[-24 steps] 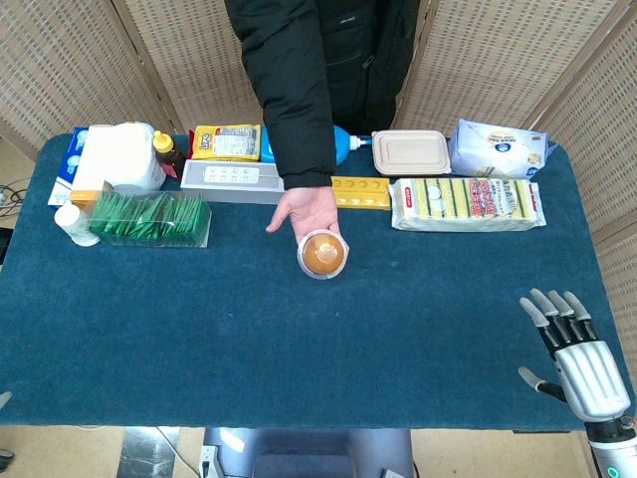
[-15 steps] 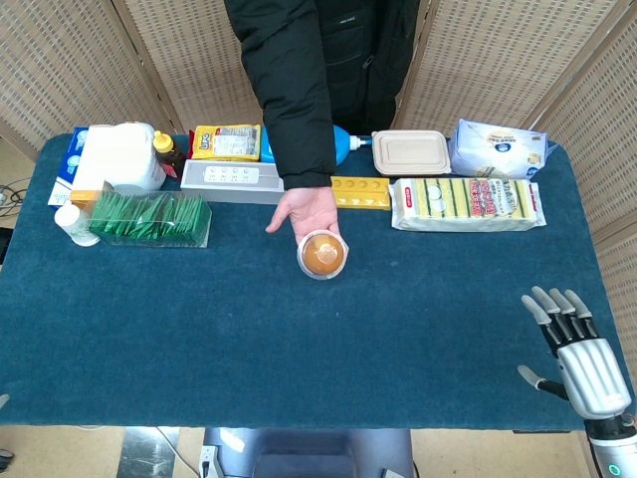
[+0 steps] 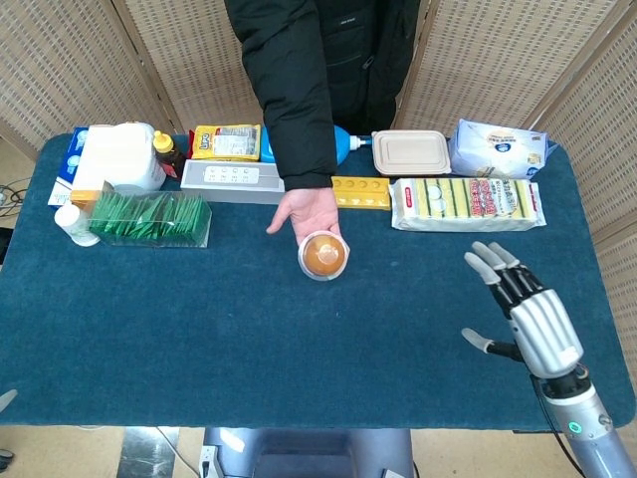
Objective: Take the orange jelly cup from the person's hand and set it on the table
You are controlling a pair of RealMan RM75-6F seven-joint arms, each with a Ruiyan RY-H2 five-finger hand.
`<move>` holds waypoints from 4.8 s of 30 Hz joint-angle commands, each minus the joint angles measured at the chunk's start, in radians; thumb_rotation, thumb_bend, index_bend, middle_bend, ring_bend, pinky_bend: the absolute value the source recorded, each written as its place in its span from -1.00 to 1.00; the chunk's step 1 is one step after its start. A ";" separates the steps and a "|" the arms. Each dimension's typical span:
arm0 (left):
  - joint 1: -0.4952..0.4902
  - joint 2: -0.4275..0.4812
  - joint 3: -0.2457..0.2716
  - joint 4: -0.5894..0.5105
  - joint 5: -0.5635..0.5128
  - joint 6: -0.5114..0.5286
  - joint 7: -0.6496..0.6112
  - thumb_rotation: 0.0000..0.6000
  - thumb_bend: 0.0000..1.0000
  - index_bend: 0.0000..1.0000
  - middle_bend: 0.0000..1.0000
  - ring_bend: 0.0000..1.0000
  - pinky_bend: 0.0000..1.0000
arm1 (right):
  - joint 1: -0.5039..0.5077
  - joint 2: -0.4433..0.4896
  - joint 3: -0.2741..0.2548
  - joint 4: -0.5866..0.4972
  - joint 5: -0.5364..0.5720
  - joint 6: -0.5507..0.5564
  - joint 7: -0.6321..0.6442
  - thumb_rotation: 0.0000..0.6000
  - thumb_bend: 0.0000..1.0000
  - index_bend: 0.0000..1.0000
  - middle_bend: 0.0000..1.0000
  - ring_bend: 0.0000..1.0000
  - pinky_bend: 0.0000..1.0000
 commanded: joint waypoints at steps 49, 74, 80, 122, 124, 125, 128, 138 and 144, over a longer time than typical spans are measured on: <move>-0.017 0.028 -0.005 0.049 -0.029 -0.029 -0.124 1.00 -0.85 -1.00 -1.00 -1.00 -0.86 | 0.564 -0.386 0.231 -0.122 0.827 -0.325 -0.702 1.00 -0.43 -0.42 -0.48 -0.52 -0.26; -0.020 0.032 -0.007 0.054 -0.040 -0.039 -0.140 1.00 -0.85 -1.00 -1.00 -1.00 -0.86 | 0.573 -0.442 0.199 -0.028 0.712 -0.209 -0.659 1.00 -0.01 0.03 0.00 0.02 0.38; -0.019 0.033 -0.007 0.056 -0.039 -0.038 -0.147 1.00 -0.85 -1.00 -1.00 -1.00 -0.86 | 0.517 -0.355 0.169 -0.091 0.609 -0.182 -0.604 1.00 0.01 0.03 0.00 0.02 0.38; -0.029 0.035 -0.007 0.048 -0.047 -0.060 -0.135 1.00 -0.85 -1.00 -1.00 -1.00 -0.86 | 0.491 -0.590 0.010 0.325 0.438 -0.424 -0.583 1.00 0.04 0.03 -0.02 -0.05 0.33; -0.029 0.035 -0.007 0.047 -0.046 -0.061 -0.133 1.00 -0.85 -1.00 -1.00 -1.00 -0.86 | 0.488 -0.592 0.005 0.342 0.451 -0.437 -0.584 1.00 0.02 -0.10 -0.13 -0.16 0.29; -0.030 0.035 -0.007 0.047 -0.045 -0.062 -0.132 1.00 -0.85 -1.00 -1.00 -1.00 -0.86 | 0.487 -0.588 0.003 0.342 0.462 -0.449 -0.583 1.00 -0.01 -0.31 -0.28 -0.28 0.24; -0.030 0.034 -0.006 0.043 -0.044 -0.063 -0.124 1.00 -0.85 -1.00 -1.00 -1.00 -0.86 | 0.487 -0.569 0.004 0.322 0.503 -0.489 -0.583 1.00 -0.08 -0.73 -0.61 -0.51 0.13; -0.029 0.034 -0.005 0.039 -0.044 -0.062 -0.119 1.00 -0.85 -1.00 -1.00 -1.00 -0.86 | 0.463 -0.478 0.011 0.261 0.476 -0.464 -0.535 1.00 -0.11 -0.84 -0.70 -0.57 0.09; -0.029 0.035 -0.004 0.041 -0.041 -0.061 -0.125 1.00 -0.85 -1.00 -1.00 -1.00 -0.86 | 0.412 -0.354 -0.036 0.227 0.351 -0.398 -0.449 1.00 -0.11 -0.78 -0.68 -0.57 0.09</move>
